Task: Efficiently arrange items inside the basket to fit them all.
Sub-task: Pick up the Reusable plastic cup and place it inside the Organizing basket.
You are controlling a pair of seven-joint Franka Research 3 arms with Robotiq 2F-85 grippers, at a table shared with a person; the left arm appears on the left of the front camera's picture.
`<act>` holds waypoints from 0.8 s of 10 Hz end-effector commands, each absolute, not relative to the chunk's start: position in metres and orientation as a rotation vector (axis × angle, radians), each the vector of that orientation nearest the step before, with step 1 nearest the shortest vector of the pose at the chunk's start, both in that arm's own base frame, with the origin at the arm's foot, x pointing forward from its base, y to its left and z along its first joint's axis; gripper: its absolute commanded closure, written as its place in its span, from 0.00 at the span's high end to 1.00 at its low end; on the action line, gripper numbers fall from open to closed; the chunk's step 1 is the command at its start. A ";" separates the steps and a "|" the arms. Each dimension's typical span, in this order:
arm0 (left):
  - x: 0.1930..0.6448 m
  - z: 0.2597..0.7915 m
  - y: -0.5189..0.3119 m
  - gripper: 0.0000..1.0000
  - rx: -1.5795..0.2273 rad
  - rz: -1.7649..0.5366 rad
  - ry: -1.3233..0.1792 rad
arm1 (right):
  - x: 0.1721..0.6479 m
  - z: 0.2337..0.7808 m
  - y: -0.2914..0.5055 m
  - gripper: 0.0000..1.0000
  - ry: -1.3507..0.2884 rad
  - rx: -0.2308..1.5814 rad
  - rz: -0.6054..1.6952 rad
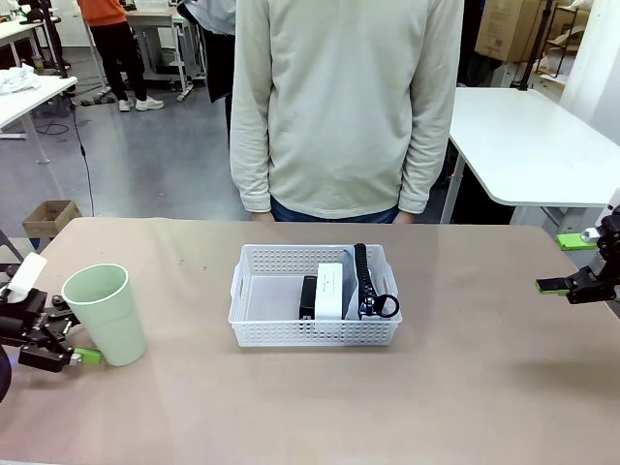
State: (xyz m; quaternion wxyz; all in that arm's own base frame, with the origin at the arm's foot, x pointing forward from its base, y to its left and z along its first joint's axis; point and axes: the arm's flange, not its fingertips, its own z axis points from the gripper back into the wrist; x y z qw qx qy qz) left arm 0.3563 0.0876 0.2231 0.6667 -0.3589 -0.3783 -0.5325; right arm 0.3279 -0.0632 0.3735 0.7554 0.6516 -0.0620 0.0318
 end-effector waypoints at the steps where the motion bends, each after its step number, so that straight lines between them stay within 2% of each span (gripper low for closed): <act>1: 0.339 0.227 0.060 1.00 -0.835 -1.235 -0.808 | 0.328 0.377 -0.062 1.00 -0.128 1.414 0.049; 5: 0.339 0.224 0.032 1.00 -0.923 -1.296 -0.812 | 0.328 0.377 -0.062 1.00 -0.128 1.414 0.049; 8: 0.344 0.226 0.032 1.00 -0.990 -1.203 -0.894 | 0.328 0.377 -0.062 1.00 -0.128 1.414 0.049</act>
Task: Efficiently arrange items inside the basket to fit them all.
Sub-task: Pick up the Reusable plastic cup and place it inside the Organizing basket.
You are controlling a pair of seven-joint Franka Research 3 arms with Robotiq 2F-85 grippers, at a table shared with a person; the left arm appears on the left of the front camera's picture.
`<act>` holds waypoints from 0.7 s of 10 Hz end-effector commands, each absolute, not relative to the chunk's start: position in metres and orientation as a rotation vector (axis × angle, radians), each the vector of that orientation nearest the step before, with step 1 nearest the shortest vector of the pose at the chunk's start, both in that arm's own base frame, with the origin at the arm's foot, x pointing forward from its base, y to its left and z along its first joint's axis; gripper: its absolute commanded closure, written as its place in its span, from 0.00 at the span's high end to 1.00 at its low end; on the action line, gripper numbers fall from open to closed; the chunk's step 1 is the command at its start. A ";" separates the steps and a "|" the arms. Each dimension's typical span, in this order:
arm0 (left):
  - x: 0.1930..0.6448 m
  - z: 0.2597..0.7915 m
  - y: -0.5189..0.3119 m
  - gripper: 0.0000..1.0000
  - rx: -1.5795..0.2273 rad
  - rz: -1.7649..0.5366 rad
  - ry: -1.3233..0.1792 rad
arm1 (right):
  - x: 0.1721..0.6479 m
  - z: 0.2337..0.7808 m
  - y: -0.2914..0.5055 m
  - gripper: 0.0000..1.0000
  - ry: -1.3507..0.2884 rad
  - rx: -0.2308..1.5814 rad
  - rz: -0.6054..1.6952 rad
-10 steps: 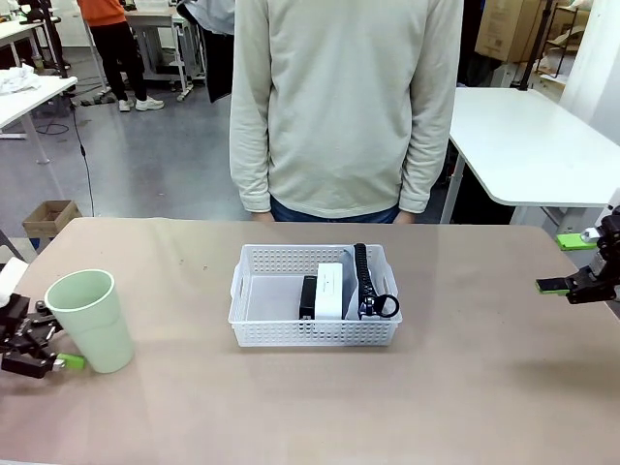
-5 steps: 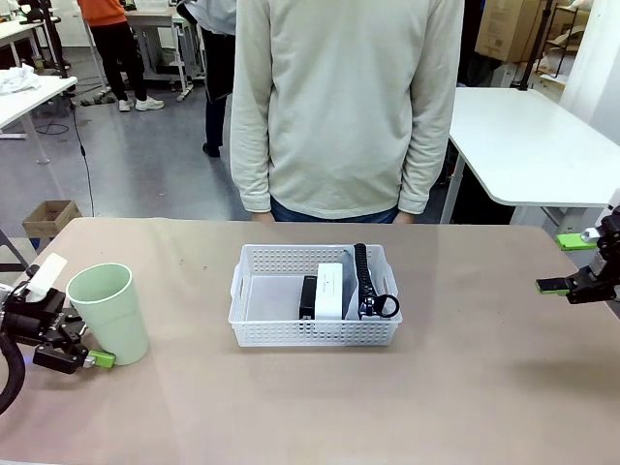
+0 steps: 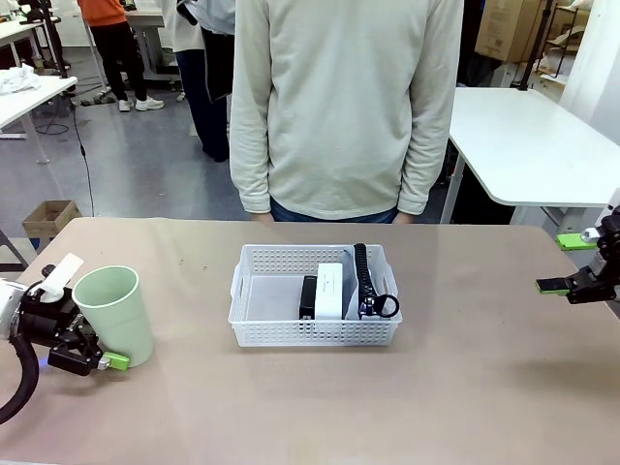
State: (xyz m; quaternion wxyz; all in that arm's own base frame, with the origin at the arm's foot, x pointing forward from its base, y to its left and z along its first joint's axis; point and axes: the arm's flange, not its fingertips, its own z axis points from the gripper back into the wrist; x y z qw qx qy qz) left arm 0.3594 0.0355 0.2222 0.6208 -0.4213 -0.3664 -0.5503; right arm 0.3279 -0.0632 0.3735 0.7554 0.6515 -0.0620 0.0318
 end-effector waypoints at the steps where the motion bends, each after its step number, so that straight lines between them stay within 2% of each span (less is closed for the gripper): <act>1: 0.344 0.230 0.033 1.00 -1.029 -1.171 -0.937 | 0.328 0.377 -0.062 1.00 -0.128 1.414 0.049; 4: 0.343 0.241 0.031 1.00 -1.068 -1.126 -1.080 | 0.328 0.377 -0.062 1.00 -0.128 1.414 0.049; 7: 0.342 0.243 0.031 1.00 -1.066 -1.132 -1.113 | 0.328 0.377 -0.062 1.00 -0.128 1.414 0.049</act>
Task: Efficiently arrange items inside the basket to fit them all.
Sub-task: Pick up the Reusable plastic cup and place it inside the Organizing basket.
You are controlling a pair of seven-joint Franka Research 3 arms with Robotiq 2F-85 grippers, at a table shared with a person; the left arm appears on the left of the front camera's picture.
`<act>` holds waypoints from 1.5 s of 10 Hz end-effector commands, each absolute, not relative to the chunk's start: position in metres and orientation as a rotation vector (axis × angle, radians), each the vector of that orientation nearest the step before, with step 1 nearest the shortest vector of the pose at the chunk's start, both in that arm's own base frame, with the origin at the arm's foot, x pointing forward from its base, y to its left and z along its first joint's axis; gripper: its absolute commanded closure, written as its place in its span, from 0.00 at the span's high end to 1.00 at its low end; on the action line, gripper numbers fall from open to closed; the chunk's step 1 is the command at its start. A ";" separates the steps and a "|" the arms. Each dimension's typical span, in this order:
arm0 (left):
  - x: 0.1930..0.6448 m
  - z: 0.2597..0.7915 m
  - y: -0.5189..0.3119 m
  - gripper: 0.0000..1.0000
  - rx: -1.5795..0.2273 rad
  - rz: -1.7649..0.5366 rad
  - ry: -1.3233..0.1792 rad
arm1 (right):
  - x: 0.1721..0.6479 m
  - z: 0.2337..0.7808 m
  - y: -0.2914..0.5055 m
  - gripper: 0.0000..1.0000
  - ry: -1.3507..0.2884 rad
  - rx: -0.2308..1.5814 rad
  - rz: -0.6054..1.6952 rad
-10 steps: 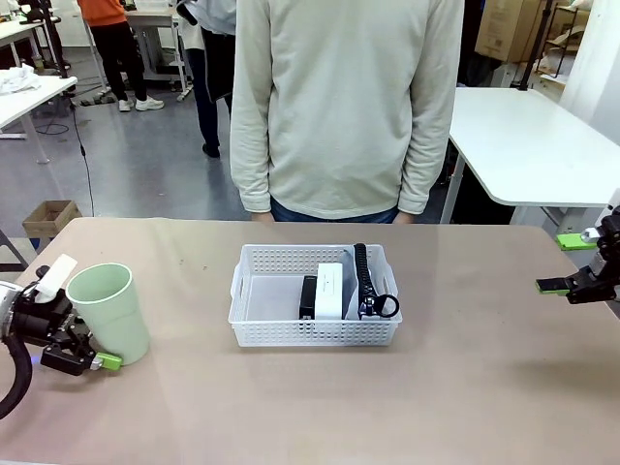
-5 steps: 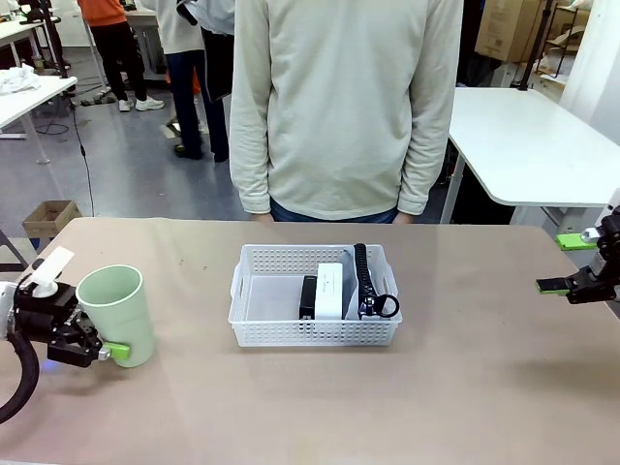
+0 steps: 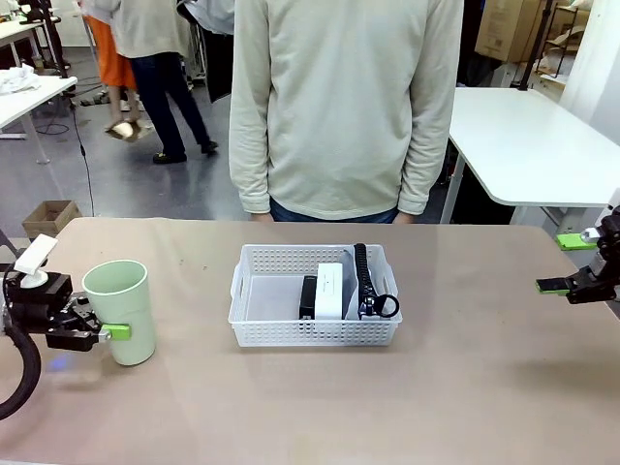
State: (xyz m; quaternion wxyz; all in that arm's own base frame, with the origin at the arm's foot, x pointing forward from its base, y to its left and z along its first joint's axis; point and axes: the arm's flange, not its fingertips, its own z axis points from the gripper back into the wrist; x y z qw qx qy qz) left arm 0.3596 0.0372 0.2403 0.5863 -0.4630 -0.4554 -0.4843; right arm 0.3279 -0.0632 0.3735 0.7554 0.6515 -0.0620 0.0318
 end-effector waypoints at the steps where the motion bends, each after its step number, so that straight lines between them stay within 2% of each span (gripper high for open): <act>1: 0.342 0.243 0.031 0.88 -1.063 -1.147 -1.123 | 0.328 0.377 -0.062 1.00 -0.128 1.414 0.049; 2: 0.341 0.244 0.031 0.42 -1.077 -1.145 -1.114 | 0.328 0.377 -0.062 1.00 -0.128 1.414 0.049; 3: 0.340 0.244 0.031 0.31 -1.068 -1.152 -1.117 | 0.328 0.377 -0.062 1.00 -0.128 1.414 0.049; 4: 0.338 0.245 0.032 0.00 -1.065 -1.149 -1.128 | 0.328 0.377 -0.062 1.00 -0.128 1.414 0.049; 5: 0.335 0.247 0.034 0.00 -1.061 -1.148 -1.139 | 0.328 0.377 -0.062 1.00 -0.128 1.414 0.049; 6: 0.332 0.250 0.036 0.28 -1.045 -1.143 -1.156 | 0.328 0.377 -0.062 1.00 -0.128 1.414 0.049; 7: 0.328 0.260 0.041 0.28 -1.035 -1.130 -1.179 | 0.328 0.377 -0.062 1.00 -0.128 1.414 0.049; 8: 0.321 0.286 0.046 0.00 -1.015 -1.081 -1.183 | 0.328 0.377 -0.062 1.00 -0.128 1.414 0.049; 9: 0.313 0.321 0.048 0.28 -0.992 -1.057 -1.180 | 0.328 0.377 -0.062 1.00 -0.128 1.414 0.049; 10: 0.303 0.359 0.048 0.00 -0.972 -1.039 -1.159 | 0.328 0.377 -0.062 1.00 -0.128 1.414 0.049; 12: 0.285 0.412 0.042 0.00 -0.859 -1.069 -1.148 | 0.328 0.377 -0.062 1.00 -0.128 1.414 0.049; 13: 0.281 0.418 0.045 0.28 -0.870 -1.056 -1.160 | 0.328 0.377 -0.062 1.00 -0.128 1.414 0.049; 14: 0.278 0.410 0.057 0.35 -0.891 -1.041 -1.156 | 0.328 0.377 -0.062 1.00 -0.128 1.414 0.049; 15: 0.345 0.421 0.083 0.35 -0.884 -1.067 -1.184 | 0.328 0.377 -0.062 1.00 -0.128 1.414 0.049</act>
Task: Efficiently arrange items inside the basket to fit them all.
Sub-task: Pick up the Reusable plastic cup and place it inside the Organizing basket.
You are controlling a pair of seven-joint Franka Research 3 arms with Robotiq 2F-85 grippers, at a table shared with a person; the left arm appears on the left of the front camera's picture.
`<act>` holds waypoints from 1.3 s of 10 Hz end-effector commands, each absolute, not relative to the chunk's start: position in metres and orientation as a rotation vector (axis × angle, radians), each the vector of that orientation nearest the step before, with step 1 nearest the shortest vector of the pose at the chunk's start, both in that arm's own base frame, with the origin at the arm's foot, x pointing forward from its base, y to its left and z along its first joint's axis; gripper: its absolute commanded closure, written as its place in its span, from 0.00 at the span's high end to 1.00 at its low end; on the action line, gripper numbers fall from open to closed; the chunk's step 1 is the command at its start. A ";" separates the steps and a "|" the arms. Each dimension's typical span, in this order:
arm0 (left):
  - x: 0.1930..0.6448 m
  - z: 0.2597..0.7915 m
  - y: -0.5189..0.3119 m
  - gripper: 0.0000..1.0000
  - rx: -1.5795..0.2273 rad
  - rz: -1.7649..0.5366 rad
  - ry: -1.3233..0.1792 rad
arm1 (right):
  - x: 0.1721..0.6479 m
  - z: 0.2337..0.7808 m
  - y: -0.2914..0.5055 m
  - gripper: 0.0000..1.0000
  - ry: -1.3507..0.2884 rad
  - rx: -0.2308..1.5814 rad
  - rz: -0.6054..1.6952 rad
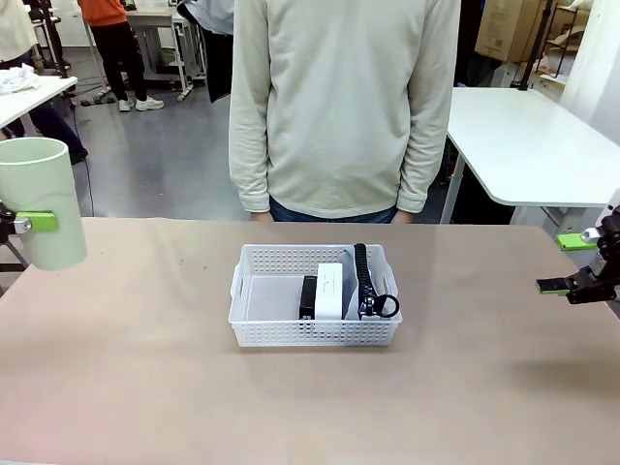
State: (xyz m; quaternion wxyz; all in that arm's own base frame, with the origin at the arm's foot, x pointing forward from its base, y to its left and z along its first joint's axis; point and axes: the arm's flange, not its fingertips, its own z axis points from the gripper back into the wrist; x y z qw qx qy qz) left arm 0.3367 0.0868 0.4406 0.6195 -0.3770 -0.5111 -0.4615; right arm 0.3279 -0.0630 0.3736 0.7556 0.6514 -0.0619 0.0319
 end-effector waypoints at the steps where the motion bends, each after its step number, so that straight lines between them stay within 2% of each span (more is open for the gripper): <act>1: 0.345 0.421 0.083 0.35 -0.884 -1.067 -1.184 | 0.328 0.377 -0.062 1.00 -0.128 1.414 0.049; 3: 0.345 0.421 0.083 0.35 -0.884 -1.067 -1.184 | 0.328 0.377 -0.062 1.00 -0.128 1.414 0.049; 4: 0.342 0.426 0.086 0.85 -0.884 -1.059 -1.163 | 0.328 0.377 -0.062 1.00 -0.128 1.414 0.049; 6: 0.340 0.457 0.025 0.85 -0.903 -0.916 -1.041 | 0.328 0.377 -0.062 1.00 -0.128 1.414 0.049; 7: 0.338 0.473 -0.015 0.85 -0.945 -0.903 -0.887 | 0.328 0.377 -0.062 1.00 -0.128 1.414 0.049; 9: 0.335 0.497 -0.082 0.85 -0.940 -0.712 -0.787 | 0.328 0.377 -0.062 1.00 -0.128 1.414 0.049; 13: 0.327 0.498 -0.196 0.85 -0.970 -0.599 -0.392 | 0.328 0.377 -0.062 1.00 -0.128 1.414 0.049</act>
